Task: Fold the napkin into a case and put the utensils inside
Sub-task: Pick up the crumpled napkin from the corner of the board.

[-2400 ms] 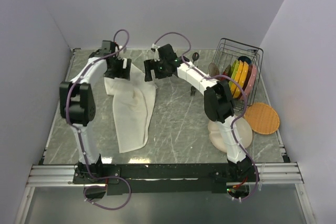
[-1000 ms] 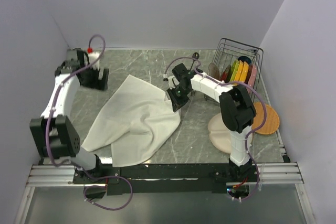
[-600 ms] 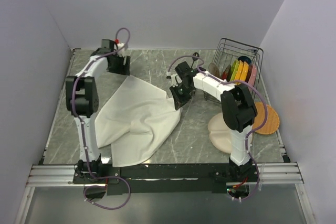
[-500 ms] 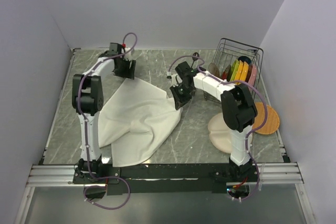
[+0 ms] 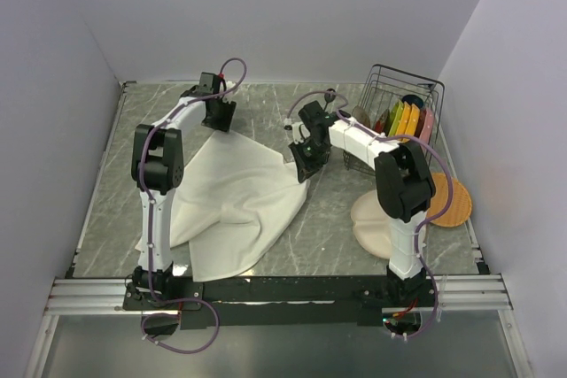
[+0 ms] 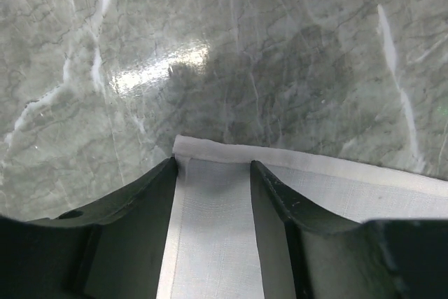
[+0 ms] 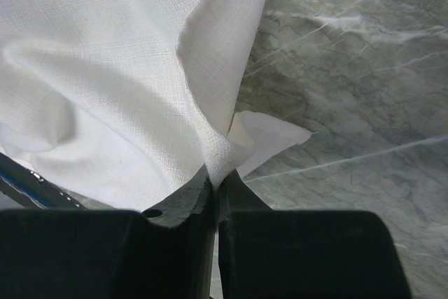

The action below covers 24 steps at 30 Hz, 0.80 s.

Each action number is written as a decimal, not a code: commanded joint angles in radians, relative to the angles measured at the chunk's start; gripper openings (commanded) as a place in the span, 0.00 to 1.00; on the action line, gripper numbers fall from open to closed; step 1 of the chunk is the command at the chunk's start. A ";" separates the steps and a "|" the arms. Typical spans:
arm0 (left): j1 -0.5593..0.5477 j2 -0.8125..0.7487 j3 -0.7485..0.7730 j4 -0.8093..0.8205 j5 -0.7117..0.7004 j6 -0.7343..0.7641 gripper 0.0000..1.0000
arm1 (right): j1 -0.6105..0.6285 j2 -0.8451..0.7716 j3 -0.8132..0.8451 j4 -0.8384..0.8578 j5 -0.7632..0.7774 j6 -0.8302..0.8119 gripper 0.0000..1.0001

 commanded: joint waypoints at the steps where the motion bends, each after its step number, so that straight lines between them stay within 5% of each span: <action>1: 0.006 0.038 0.005 -0.011 -0.046 0.007 0.52 | -0.014 0.002 0.040 -0.013 0.008 -0.016 0.09; 3: 0.005 0.045 0.002 -0.012 -0.041 0.009 0.51 | -0.019 0.005 0.042 -0.015 0.009 -0.019 0.09; 8: 0.008 0.035 0.023 -0.066 -0.015 0.010 0.02 | -0.019 0.002 0.072 -0.021 0.029 -0.029 0.09; 17: 0.186 -0.306 -0.219 -0.008 -0.039 -0.031 0.01 | 0.116 0.024 0.213 -0.003 0.045 0.045 0.12; 20: 0.287 -0.361 -0.274 0.000 -0.052 -0.010 0.01 | 0.170 0.055 0.238 -0.026 -0.056 0.050 0.42; 21: 0.307 -0.372 -0.303 0.003 -0.052 -0.004 0.01 | 0.155 0.043 0.232 -0.012 -0.076 0.057 0.59; 24: 0.367 -0.399 -0.354 0.008 -0.052 0.018 0.01 | 0.091 0.006 0.198 0.034 -0.124 0.077 0.72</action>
